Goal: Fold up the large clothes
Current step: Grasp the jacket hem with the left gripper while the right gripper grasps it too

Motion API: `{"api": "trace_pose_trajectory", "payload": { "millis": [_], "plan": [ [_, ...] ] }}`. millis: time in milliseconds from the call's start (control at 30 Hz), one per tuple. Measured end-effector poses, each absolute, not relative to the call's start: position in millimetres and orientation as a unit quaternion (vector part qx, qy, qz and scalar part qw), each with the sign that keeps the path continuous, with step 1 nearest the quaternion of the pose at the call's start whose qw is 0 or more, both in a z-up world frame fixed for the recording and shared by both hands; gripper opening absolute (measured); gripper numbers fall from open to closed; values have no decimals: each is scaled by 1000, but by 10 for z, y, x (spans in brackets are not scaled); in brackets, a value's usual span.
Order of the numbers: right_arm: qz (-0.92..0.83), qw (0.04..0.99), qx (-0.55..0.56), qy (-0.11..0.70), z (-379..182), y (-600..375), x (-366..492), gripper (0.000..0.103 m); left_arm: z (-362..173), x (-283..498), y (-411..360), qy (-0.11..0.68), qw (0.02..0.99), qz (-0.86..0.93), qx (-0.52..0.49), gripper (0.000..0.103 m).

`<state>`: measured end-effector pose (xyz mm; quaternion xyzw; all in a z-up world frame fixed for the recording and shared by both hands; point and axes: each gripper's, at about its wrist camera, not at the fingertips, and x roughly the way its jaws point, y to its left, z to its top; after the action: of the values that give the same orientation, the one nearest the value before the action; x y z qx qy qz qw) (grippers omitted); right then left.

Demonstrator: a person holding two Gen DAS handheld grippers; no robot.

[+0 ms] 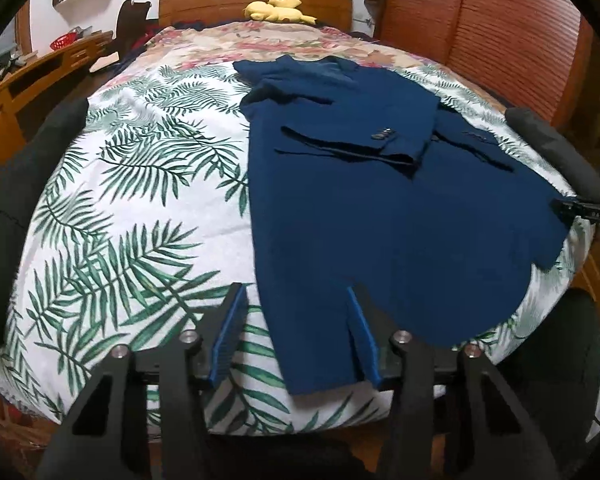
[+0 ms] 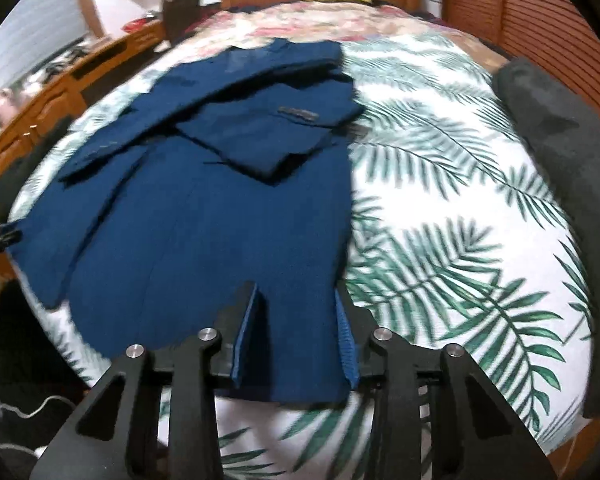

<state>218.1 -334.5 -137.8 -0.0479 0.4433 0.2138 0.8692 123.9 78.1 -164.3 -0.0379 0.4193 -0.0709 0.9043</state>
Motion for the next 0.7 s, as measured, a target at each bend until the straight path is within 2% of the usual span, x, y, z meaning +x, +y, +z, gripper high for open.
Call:
{"api": "trace_pose_trajectory", "payload": {
  "millis": [67,600,700],
  "plan": [
    [216,870,-55,440,-1346,-3303,2145,33,-1645,1216,796,416,904,-78,-51,41],
    [196,867,-39,457,-1468,-3467,2175,33,-1677,1063,753,413,905,-78,-62,39],
    [195,868,-43,455,-1472,-3466,2165,33,-1667,1029,747,411,906,-80,-67,31]
  ]
}}
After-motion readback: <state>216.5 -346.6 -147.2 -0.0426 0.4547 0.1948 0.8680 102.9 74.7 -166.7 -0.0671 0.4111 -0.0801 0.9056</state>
